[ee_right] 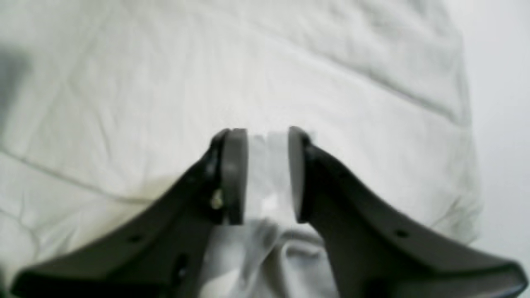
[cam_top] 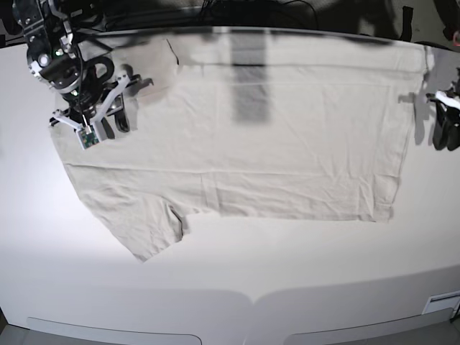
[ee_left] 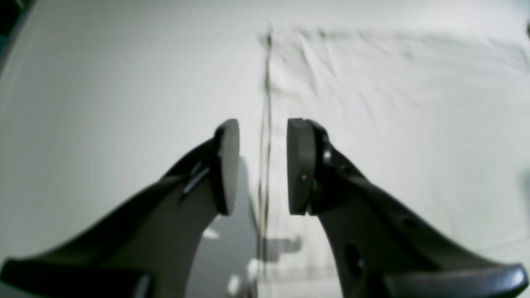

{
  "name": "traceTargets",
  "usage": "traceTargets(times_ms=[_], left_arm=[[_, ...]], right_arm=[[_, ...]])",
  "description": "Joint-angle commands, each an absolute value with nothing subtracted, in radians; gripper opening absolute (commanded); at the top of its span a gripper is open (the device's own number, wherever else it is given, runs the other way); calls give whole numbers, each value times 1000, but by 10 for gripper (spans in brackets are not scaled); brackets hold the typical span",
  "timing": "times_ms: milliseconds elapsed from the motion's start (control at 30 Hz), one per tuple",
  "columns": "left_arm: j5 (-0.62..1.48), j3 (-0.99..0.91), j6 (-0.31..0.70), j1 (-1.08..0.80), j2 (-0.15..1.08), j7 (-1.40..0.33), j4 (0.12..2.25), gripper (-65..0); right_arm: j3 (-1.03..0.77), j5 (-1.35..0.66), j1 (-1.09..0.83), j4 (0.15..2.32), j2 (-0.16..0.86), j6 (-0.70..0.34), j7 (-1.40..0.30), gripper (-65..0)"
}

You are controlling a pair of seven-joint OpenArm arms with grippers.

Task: Fold the T-shirt properly
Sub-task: 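Move both grippers to the hem corners of the shirt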

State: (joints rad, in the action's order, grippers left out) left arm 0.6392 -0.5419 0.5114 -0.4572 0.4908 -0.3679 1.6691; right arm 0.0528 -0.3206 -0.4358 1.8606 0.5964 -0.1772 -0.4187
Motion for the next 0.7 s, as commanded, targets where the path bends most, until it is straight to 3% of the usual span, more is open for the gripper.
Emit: traceTargets(times_ms=[0, 467, 667], left_arm=[[661, -536, 517, -420, 518, -373, 1653, -454], [570, -193, 693, 234, 532, -400, 915, -443], [460, -59, 693, 451, 529, -292, 624, -443]], right_arm=[[45, -323, -415, 1878, 610, -174, -409, -461], [45, -322, -271, 1867, 608, -226, -569, -461], [45, -322, -266, 1867, 606, -226, -574, -461]])
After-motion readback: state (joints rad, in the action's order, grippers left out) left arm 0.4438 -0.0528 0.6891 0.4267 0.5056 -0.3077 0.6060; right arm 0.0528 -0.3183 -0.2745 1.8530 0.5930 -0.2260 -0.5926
